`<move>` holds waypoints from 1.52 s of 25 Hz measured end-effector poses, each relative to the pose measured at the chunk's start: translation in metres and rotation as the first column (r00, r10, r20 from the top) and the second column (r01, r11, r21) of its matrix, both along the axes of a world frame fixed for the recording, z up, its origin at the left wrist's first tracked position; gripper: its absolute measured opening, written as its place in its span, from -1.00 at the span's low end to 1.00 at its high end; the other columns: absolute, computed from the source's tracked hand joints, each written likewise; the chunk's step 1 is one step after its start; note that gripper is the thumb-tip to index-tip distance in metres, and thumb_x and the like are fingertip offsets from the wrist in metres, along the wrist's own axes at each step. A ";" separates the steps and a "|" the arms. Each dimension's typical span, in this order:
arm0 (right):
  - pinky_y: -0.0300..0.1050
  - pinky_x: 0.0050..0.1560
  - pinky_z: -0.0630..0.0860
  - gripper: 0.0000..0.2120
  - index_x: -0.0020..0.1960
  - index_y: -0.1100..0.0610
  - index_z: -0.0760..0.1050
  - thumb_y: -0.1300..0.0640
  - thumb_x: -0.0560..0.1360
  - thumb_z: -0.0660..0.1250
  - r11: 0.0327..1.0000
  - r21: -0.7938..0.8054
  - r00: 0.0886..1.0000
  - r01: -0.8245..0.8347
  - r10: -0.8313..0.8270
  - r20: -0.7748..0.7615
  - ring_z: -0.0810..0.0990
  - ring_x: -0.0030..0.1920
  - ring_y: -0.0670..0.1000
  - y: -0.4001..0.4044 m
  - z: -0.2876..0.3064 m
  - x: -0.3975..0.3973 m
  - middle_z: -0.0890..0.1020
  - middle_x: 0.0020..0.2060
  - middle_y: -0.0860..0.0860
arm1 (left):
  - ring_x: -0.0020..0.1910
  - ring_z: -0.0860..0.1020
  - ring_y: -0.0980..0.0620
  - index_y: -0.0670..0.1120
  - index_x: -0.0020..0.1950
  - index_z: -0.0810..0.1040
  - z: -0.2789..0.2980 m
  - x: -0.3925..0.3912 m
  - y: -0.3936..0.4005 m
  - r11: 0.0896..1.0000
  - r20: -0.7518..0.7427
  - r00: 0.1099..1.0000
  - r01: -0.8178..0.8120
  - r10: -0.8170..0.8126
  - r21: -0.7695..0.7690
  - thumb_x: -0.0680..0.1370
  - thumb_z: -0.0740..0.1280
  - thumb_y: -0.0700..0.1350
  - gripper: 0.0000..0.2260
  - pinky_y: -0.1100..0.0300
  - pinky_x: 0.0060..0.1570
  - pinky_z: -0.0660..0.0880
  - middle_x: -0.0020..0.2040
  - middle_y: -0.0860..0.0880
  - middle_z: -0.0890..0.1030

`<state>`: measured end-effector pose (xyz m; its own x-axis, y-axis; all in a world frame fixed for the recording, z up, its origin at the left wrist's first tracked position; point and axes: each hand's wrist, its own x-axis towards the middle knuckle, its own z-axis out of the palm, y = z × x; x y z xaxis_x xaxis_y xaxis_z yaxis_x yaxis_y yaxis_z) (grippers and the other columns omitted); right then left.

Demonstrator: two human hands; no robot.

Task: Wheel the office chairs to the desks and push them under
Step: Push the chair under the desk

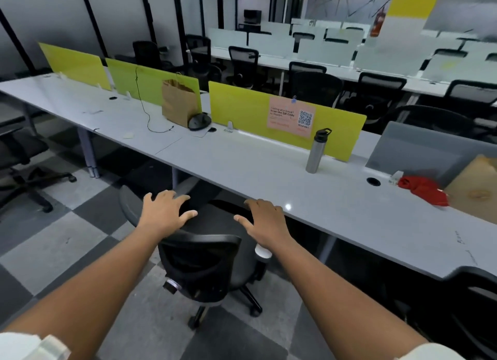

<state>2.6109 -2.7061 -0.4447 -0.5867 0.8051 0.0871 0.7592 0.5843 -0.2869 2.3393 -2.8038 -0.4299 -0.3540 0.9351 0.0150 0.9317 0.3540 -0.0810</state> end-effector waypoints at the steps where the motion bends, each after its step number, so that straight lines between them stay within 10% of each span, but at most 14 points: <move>1: 0.15 0.37 0.34 -0.36 0.49 -0.02 0.34 -0.40 0.59 0.06 1.000 0.001 1.000 -0.011 0.011 0.017 0.43 0.38 0.08 -0.006 0.004 -0.003 0.51 0.36 0.00 | 0.50 0.30 0.01 0.21 0.54 0.32 0.004 -0.004 -0.008 1.000 0.020 0.999 0.031 -0.031 -0.003 0.56 0.05 0.45 -0.38 -0.18 0.46 0.16 0.46 0.02 0.42; 20: 0.13 0.37 0.38 -0.29 0.60 0.00 0.17 -0.20 0.56 0.35 0.978 -0.207 0.951 0.012 0.053 0.305 0.39 0.43 0.16 -0.108 -0.010 -0.137 0.38 0.45 0.08 | 0.65 -0.09 -0.07 0.21 0.65 -0.06 -0.032 -0.167 -0.060 0.866 -0.035 0.932 0.322 -0.361 -0.382 0.58 0.41 0.06 -0.19 -0.14 0.55 0.08 0.67 0.01 0.02; 33: 0.39 0.51 -0.10 -0.59 0.51 -0.13 0.36 -0.11 0.68 0.19 0.906 -0.340 0.948 0.254 -0.163 0.274 0.37 0.47 0.00 -0.096 -0.030 -0.229 0.50 0.41 -0.13 | 0.46 0.39 -0.04 0.17 0.57 0.33 -0.064 -0.229 0.022 0.793 0.225 0.873 0.487 -0.432 -0.367 0.66 0.27 -0.01 -0.54 0.01 0.37 0.39 0.43 -0.03 0.48; 38: 0.03 0.45 0.32 -0.51 0.46 -0.20 0.45 -0.20 0.55 0.38 0.869 -0.444 0.959 0.218 -0.107 0.261 0.47 0.41 -0.03 -0.079 -0.020 -0.220 0.55 0.38 -0.14 | 0.31 0.52 -0.04 0.19 0.50 0.41 -0.063 -0.237 0.023 0.796 0.170 0.852 0.524 -0.496 -0.303 0.60 0.30 0.19 -0.53 0.10 0.08 0.43 0.32 -0.01 0.58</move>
<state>2.3908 -2.7856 -0.4650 -0.4029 0.8049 -0.4357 0.9071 0.2879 -0.3070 2.1027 -2.7812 -0.4928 0.1884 0.9254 -0.3290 0.9778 -0.2080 -0.0249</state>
